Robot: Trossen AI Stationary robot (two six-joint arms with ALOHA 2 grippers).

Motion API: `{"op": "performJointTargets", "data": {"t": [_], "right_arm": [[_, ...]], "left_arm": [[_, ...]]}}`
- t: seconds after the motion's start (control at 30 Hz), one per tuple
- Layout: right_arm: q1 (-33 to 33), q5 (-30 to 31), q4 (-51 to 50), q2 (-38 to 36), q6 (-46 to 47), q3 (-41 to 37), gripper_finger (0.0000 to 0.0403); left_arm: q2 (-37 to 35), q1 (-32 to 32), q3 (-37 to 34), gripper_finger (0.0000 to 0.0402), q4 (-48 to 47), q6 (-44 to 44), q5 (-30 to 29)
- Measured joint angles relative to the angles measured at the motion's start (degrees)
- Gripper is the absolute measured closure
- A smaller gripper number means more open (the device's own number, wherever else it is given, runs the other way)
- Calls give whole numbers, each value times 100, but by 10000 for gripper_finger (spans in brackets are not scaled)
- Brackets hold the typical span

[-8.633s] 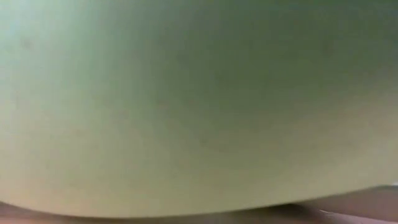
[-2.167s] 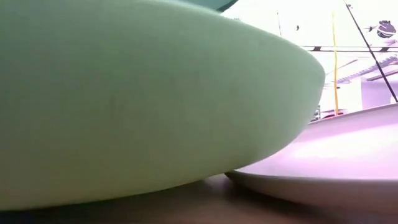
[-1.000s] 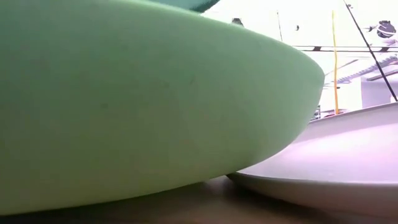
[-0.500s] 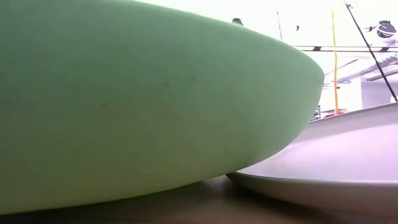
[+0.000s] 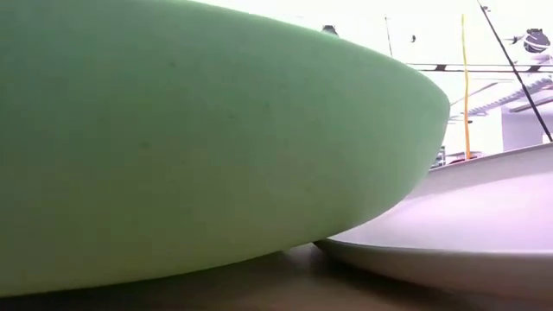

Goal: Sort dishes
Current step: Put the green plate into the white dish rack

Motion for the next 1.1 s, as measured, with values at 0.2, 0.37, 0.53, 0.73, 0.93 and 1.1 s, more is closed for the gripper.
{"op": "performJointTargets", "data": {"t": [0.2,0.37,0.53,0.73,0.93,1.1], "right_arm": [[-294,431,369,16,-1161,1,401],[-349,354,2274,310,-3445,-2,401],[-480,-536,4400,712,-6285,-6,400],[-1015,-2260,5285,921,-7649,-9,401],[-1720,-4757,5582,967,-8160,-9,401],[-2373,-6783,5956,1025,-8243,-9,401]], "left_arm": [[-2,-2,-2,274,41,-6,-2],[0,-2,-1,274,139,25,-24],[0,0,0,274,882,19,15],[-2,0,-2,274,2056,-12,871],[-2,0,-2,274,2622,-15,1587],[0,0,-1,274,2632,-14,1629]]}}
